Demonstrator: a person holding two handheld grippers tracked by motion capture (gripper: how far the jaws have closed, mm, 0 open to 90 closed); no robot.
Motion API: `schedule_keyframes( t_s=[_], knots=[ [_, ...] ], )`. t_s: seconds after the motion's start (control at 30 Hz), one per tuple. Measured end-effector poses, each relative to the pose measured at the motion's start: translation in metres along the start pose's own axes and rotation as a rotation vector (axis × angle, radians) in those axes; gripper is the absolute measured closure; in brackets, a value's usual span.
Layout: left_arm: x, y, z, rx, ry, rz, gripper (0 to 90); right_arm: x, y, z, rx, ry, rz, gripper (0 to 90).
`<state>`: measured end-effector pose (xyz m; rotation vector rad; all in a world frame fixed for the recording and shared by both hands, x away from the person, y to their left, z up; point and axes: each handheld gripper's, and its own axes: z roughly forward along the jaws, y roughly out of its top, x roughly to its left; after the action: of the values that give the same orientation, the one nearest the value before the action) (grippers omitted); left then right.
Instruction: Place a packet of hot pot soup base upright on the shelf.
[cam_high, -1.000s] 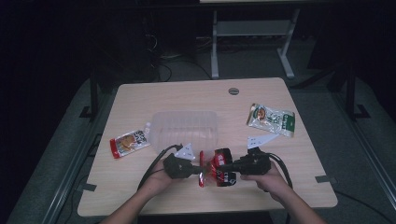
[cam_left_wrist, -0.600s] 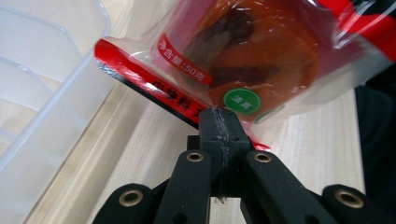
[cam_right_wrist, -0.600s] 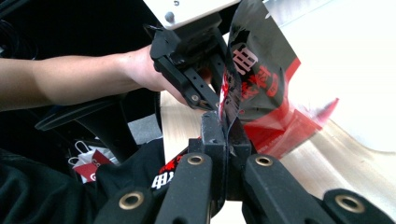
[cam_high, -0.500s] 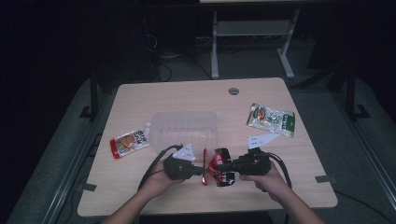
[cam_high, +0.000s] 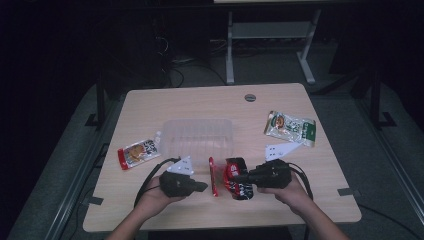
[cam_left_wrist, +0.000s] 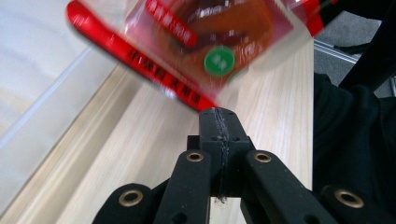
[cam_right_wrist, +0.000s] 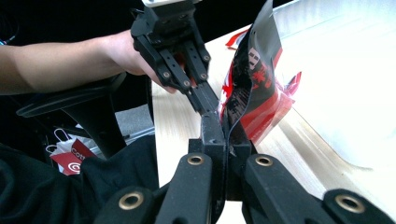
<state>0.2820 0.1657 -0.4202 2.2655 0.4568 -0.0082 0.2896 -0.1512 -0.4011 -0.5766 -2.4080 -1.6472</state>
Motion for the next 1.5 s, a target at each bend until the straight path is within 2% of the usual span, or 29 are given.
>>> schedule_keyframes(
  t_s=[0.13,0.27,0.3,0.37,0.4,0.43,0.5,0.53,0.6,0.63,0.67,0.7,0.77,0.83,1.03,1.07,1.33,1.5],
  knots=[
    [0.003,-0.01,-0.012,0.006,0.013,-0.015,89.8,-0.001,0.003,0.0,-0.002,-0.002,-0.005,89.9],
    [0.008,-0.027,-0.026,-0.005,0.042,-0.065,88.1,0.0,0.011,0.001,-0.005,-0.007,-0.024,89.9],
    [0.01,-0.035,-0.034,-0.01,0.049,-0.098,87.4,0.0,0.013,0.002,-0.007,-0.007,-0.027,89.9],
    [0.011,-0.039,-0.038,-0.009,0.058,-0.101,86.3,0.0,0.015,0.002,-0.011,-0.005,-0.029,89.9],
    [0.012,-0.048,-0.045,-0.007,0.069,-0.125,84.2,0.0,0.019,0.002,-0.024,-0.001,-0.045,89.9],
    [0.012,-0.048,-0.045,-0.007,0.069,-0.125,82.8,0.0,0.019,0.002,-0.024,-0.001,-0.045,89.9],
    [0.014,-0.062,-0.055,0.007,0.096,-0.151,79.4,0.0,0.025,0.002,-0.034,0.0,-0.045,89.9],
    [0.014,-0.062,-0.055,0.007,0.096,-0.151,77.3,-0.001,0.028,0.002,-0.038,-0.001,-0.048,89.9],
    [0.015,-0.07,-0.06,0.013,0.106,-0.188,75.9,-0.001,0.03,0.002,-0.039,0.0,-0.047,89.9],
    [0.016,-0.071,-0.06,0.016,0.116,-0.188,70.1,-0.002,0.036,0.003,-0.049,-0.002,-0.061,89.9],
    [0.017,-0.071,-0.061,0.027,0.124,-0.191,70.1,-0.002,0.036,0.003,-0.049,-0.002,-0.061,89.9],
    [0.019,-0.071,-0.061,0.026,0.14,-0.188,64.5,-0.004,0.041,0.003,-0.054,-0.009,-0.071,90.0],
    [0.019,-0.071,-0.06,0.028,0.144,-0.185,61.3,-0.005,0.044,0.003,-0.058,-0.012,-0.073,90.0],
    [0.019,-0.071,-0.057,0.034,0.155,-0.184,53.4,-0.01,0.053,0.004,-0.075,-0.019,-0.085,89.9],
    [0.022,-0.076,-0.052,0.057,0.173,-0.208,43.6,-0.019,0.066,0.008,-0.093,-0.027,-0.081,89.9],
    [0.023,-0.076,-0.051,0.064,0.178,-0.199,41.1,-0.022,0.07,0.01,-0.09,-0.034,-0.081,89.9],
    [0.025,-0.076,-0.05,0.069,0.198,-0.19,38.7,-0.036,0.088,0.024,-0.106,-0.054,-0.082,89.9],
    [0.025,-0.076,-0.05,0.081,0.213,-0.186,38.7,-0.044,0.094,0.034,-0.102,-0.072,-0.08,89.9]
  ],
)
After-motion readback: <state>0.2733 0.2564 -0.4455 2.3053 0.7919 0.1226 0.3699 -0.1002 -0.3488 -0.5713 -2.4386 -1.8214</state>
